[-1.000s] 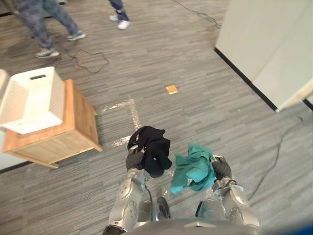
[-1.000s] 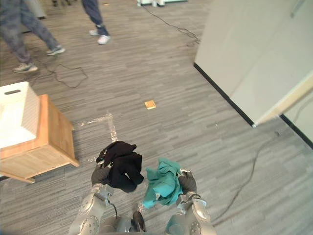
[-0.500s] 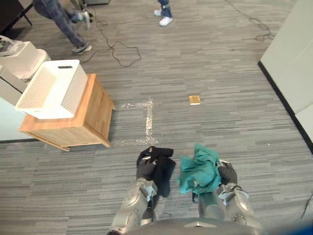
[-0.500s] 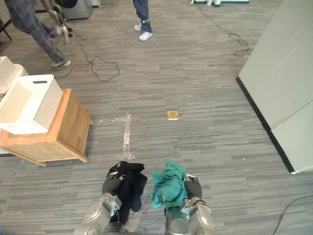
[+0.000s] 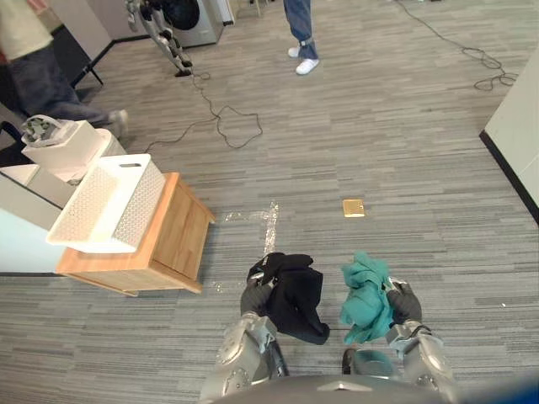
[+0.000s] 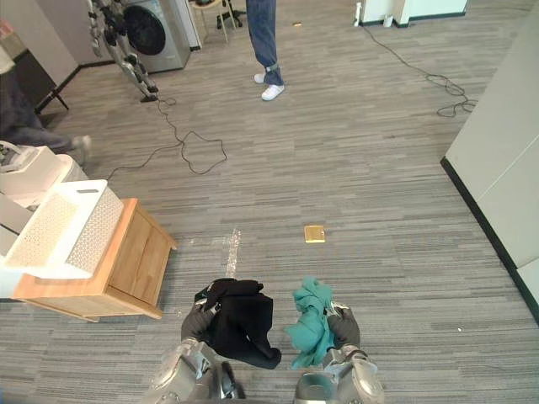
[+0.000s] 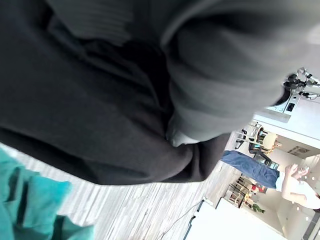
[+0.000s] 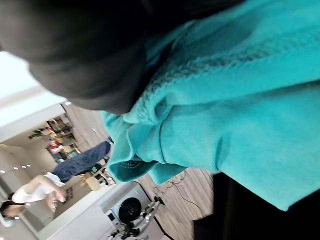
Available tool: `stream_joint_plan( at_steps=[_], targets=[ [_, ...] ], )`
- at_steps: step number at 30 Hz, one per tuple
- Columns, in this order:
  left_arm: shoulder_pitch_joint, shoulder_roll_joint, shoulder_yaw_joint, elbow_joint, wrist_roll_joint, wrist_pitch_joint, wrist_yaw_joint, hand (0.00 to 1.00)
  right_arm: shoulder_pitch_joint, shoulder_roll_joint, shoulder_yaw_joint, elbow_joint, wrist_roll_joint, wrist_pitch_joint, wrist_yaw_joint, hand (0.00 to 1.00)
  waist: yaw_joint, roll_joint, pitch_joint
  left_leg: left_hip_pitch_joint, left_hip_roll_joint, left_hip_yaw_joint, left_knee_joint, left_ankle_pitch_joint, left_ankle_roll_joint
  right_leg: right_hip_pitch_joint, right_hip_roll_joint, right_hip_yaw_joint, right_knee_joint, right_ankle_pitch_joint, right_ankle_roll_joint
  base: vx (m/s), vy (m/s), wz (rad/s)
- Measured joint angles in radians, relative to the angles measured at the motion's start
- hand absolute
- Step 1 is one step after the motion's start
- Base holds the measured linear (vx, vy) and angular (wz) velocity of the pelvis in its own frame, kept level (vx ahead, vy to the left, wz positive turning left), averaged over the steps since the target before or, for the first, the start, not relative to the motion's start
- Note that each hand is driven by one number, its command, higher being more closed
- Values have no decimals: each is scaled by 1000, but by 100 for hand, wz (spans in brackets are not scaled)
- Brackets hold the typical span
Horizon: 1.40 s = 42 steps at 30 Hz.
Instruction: Tidy the bed and pick cloth on bed and put in laundry
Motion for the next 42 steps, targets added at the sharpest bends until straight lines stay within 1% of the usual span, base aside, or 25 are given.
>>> stream_joint_plan(
  at_steps=[2,3,4,5,7,10,11,13,16,17,19,22,24,26,27,28,29,30,31,33,34,36,39,41,42],
  targets=[
    [5,1,0,-15,0,0,0,100,0,-5,12,0,1,-1,0,100,1,-4,3,-13,-2,20,-116,73,-6,49,-4,-21,-27,-11,31,508,148,15],
    [6,1,-1,-22,0,-7,0,100,0,-15,21,5,2,-3,0,100,1,-2,2,-16,6,45,-178,123,-4,87,-3,-33,-31,-36,73,474,214,9],
    [6,4,0,-21,0,-15,0,100,-6,-24,31,22,2,-6,0,100,6,-4,-1,-9,21,86,-170,202,61,115,-10,-43,-31,-57,106,462,223,7],
    [6,5,1,-21,0,-18,0,100,-11,-24,34,31,2,-7,0,100,7,-5,-8,-8,22,106,-152,220,91,123,-20,-49,-30,-63,117,466,223,-1],
    [-22,9,18,-21,-1,-41,-2,100,-68,-18,64,81,2,-9,-1,100,27,-59,-18,-65,2,131,-10,95,157,114,-77,-65,-12,-47,160,471,228,-12],
    [-61,8,21,-21,1,-38,-3,100,-111,-9,79,96,2,-10,-8,100,43,-78,-20,-81,-19,126,145,-59,176,97,-142,-78,138,-39,182,500,278,13],
    [-62,8,20,-21,2,-37,-4,100,-112,-5,78,98,2,-10,-12,100,45,-81,-23,-72,-30,123,151,-78,174,81,-160,-77,198,-37,187,555,357,27],
    [-73,27,14,-22,7,-29,-6,100,-114,30,80,97,-1,-10,-29,100,42,-113,-42,0,-133,78,104,-117,181,-105,-255,-19,668,9,164,479,280,63],
    [-73,43,11,-22,20,-16,-2,100,-108,42,96,98,-10,-10,-35,100,23,-108,-46,93,-179,17,34,-108,209,-215,-225,3,865,-32,138,410,119,100],
    [-71,53,6,-22,20,-16,1,100,-92,54,100,97,-10,-10,-34,100,23,-99,-45,163,-197,-41,-24,-106,208,-299,-174,-2,847,-65,83,414,53,89],
    [-67,54,0,-22,19,-15,16,100,-87,53,101,97,-11,-9,-26,100,19,-90,-44,200,-202,-82,-52,-105,206,-346,-146,-8,793,-93,71,387,11,92],
    [-66,55,-9,-21,18,-13,41,100,-73,45,101,95,-9,-7,19,100,-4,-56,-39,278,-195,-209,-98,-106,176,-431,-70,4,527,-97,57,392,-90,121],
    [-79,60,-10,0,18,-13,42,100,-69,45,113,88,3,0,53,100,-28,-45,-37,306,-179,-330,-92,-127,140,-489,14,153,284,19,74,373,-208,135],
    [-92,77,-34,37,21,-12,37,100,-63,47,131,68,12,1,57,100,-37,-60,-41,304,-186,-421,-69,-152,100,-482,28,271,131,120,116,336,-345,174],
    [-89,98,-41,37,22,-12,30,100,-64,47,142,56,12,1,58,100,-35,-81,-46,300,-197,-460,-31,-200,90,-472,10,309,140,175,129,363,-487,209],
    [-84,98,-42,46,22,-12,30,100,-75,37,146,55,13,1,59,100,-35,-71,-47,301,-182,-488,-4,-232,77,-474,24,303,196,209,94,288,-427,141],
    [-84,89,-43,54,22,-12,31,100,-81,26,143,55,13,1,59,100,-30,-54,-50,301,-169,-492,2,-239,66,-476,32,288,219,189,89,261,-392,94],
    [-50,84,-43,54,21,-17,29,100,-104,1,143,53,15,1,59,100,-5,-9,-66,282,-122,-479,31,-240,53,-473,41,229,238,147,58,249,-328,96],
    [-33,85,-37,55,20,-17,26,100,-125,-2,139,53,37,1,54,100,-6,0,-63,246,-102,-430,106,-205,24,-449,27,180,241,122,40,243,-303,103],
    [-16,84,-31,55,18,-16,12,100,-148,-7,143,54,43,2,53,100,-6,3,-54,178,-46,-305,285,-127,-11,-365,6,99,217,113,26,228,-303,130],
    [-13,80,-29,56,15,-16,-1,100,-149,-10,145,54,42,2,52,100,-1,-2,-43,144,18,-207,402,-102,-6,-287,2,45,184,102,9,184,-247,124],
    [-13,80,-28,56,9,-14,-23,100,-159,-10,144,56,39,3,50,100,7,-3,-43,132,74,-84,449,-116,25,-204,-9,-7,135,84,-9,151,-155,81],
    [-16,77,-27,54,0,-13,-50,100,-189,-13,143,78,29,2,51,100,0,-6,-43,126,55,29,236,-120,35,-148,-53,-30,104,62,5,161,-52,43],
    [-16,65,-25,53,-1,-13,-50,100,-198,-13,143,100,28,5,51,100,1,-5,-43,128,18,47,36,-65,29,-136,-77,-45,94,58,25,184,81,27],
    [-12,47,-25,50,-1,-13,-48,100,-194,-16,144,104,28,10,52,100,-3,7,-50,134,4,46,-140,48,30,-123,-76,-60,94,48,52,200,132,28]
  ],
)
